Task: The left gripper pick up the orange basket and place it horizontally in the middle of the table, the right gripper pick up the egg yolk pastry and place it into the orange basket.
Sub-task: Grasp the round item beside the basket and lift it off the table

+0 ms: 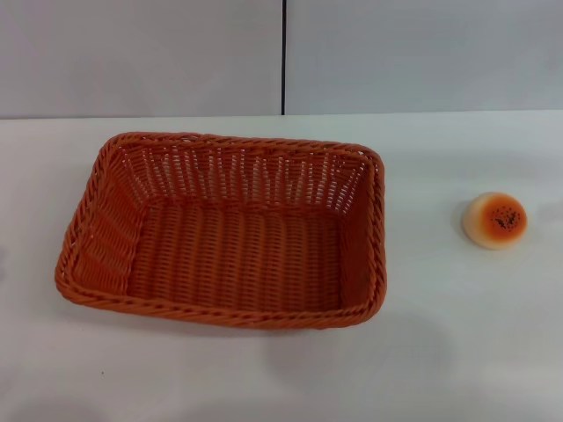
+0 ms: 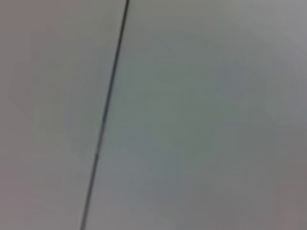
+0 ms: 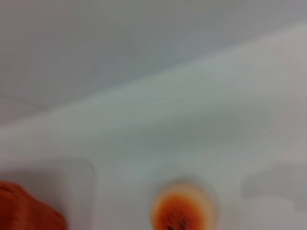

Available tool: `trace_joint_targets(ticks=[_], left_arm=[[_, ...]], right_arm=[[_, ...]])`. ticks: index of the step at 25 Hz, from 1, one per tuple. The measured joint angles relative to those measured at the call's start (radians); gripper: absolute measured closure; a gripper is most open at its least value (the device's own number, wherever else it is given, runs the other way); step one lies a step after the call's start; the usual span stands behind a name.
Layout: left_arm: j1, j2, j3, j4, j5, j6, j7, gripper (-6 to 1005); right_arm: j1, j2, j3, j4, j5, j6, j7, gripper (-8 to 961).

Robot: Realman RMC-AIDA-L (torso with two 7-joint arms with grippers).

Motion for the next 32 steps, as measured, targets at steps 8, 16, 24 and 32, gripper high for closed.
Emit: trace_joint_targets(ticks=[8,16,24,32], left_arm=[[0.023,-0.004,-0.092,-0.099,0.0,-0.03,0.153,186],[0.027,-0.002,-0.111,-0.097,0.001,-0.052,0.157,186],[0.014,0.0,-0.114,-0.093,0.001,-0.078,0.167,186],[0.004,0.011,-0.112,-0.112,0.002,-0.08,0.186,186]], right_arm=[[0.056,0.001,-0.121,0.116,-0.064,0.091,0.086,301],[0.086,0.005,-0.146,0.303,-0.013,0.262,0.041,310],[0.116,0.004,-0.173,0.425,0.003,0.361,0.027,320],[0.123,0.012,-0.18,0.45,0.003,0.38,0.022,329]])
